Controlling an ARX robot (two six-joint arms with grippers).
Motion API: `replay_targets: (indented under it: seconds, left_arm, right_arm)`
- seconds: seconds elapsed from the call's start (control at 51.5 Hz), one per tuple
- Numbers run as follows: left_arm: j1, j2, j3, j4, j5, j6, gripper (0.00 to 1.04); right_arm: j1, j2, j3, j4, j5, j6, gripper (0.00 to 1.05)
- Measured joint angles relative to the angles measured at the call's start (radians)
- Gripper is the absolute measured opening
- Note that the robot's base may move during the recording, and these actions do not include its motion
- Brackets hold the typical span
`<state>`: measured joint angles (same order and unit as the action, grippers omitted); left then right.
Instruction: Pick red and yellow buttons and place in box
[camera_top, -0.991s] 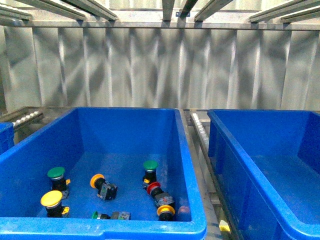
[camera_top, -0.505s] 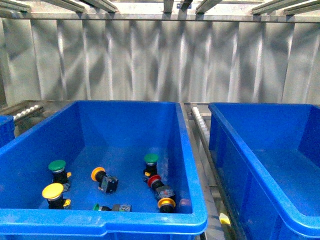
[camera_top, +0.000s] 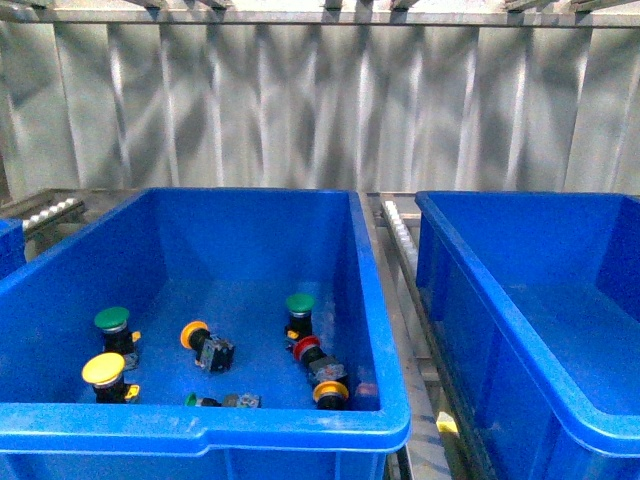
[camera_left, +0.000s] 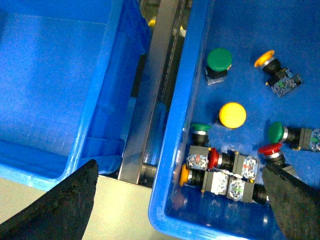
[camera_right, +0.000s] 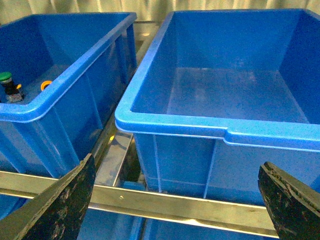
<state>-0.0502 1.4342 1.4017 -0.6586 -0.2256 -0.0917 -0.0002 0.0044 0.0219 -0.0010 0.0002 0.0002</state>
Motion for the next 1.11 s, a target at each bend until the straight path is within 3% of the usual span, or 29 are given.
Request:
replay_targets:
  seconds: [1.108]
  left_arm:
    - [-0.069, 0.361, 0.156, 0.031, 0.058, -0.113, 0.97]
  right_arm:
    - [0.000, 0.000, 0.000, 0.000, 0.000, 0.000, 0.98]
